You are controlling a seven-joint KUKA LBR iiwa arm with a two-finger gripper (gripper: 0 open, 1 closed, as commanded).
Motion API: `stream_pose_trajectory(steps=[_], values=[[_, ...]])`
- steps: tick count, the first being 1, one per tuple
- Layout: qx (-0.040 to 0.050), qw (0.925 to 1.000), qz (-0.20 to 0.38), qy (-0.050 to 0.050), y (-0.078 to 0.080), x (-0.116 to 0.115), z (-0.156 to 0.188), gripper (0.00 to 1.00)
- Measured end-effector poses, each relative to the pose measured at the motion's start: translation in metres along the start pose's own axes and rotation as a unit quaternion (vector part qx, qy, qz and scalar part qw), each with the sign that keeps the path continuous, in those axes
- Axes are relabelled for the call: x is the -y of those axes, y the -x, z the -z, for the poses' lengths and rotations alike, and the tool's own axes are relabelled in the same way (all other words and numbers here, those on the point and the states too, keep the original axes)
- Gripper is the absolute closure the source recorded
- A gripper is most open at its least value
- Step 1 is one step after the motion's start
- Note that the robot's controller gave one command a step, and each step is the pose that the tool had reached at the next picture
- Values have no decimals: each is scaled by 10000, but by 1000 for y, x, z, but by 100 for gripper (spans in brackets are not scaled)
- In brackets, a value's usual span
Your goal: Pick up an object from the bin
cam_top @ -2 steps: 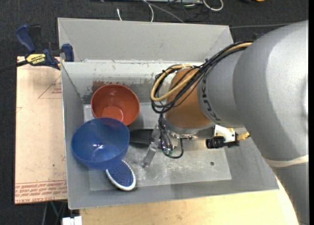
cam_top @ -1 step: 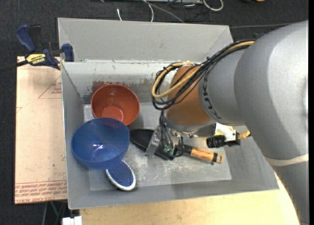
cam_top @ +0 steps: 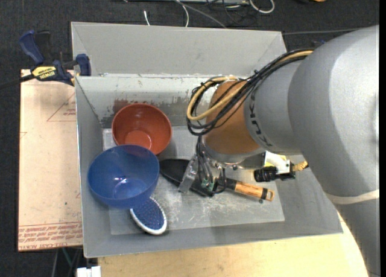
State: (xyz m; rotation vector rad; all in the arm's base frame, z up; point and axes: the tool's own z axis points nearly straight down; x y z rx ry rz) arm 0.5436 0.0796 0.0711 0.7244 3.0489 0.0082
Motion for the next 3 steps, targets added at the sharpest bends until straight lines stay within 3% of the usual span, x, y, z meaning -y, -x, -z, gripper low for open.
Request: stream_pose_trajectory(steps=[3], values=[[-16, 10000, 18, -5, -1, 0, 54, 100]])
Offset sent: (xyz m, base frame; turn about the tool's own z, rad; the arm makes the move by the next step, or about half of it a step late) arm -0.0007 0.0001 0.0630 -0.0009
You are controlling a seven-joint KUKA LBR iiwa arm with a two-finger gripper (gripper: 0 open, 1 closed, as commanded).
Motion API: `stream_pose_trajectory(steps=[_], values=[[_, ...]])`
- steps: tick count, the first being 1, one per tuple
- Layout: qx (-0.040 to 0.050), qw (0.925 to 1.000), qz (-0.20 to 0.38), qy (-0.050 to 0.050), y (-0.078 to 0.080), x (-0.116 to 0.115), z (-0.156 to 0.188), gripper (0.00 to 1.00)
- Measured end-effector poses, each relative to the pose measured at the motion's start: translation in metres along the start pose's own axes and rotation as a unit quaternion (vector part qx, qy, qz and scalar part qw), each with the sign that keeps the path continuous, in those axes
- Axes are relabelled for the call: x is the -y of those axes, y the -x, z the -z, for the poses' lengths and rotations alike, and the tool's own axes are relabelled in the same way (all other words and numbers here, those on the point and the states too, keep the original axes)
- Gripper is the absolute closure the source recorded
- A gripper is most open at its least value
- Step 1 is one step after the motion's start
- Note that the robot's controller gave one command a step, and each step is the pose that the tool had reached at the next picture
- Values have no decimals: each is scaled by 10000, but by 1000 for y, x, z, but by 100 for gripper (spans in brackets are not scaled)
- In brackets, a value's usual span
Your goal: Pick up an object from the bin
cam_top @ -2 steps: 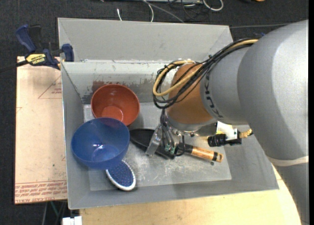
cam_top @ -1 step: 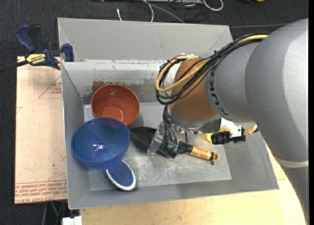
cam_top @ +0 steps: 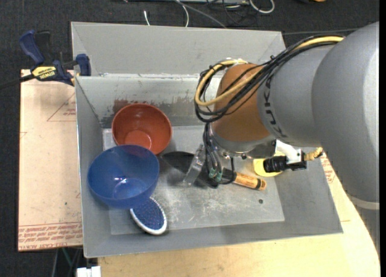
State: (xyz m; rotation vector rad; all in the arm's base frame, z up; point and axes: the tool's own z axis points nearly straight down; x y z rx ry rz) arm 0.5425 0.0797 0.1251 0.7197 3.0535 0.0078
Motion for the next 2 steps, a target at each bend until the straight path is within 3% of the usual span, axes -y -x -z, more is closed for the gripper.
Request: stream_pose_trajectory(steps=[2], values=[[-21, 10000, 12, -12, -1, 0, 39, 100]])
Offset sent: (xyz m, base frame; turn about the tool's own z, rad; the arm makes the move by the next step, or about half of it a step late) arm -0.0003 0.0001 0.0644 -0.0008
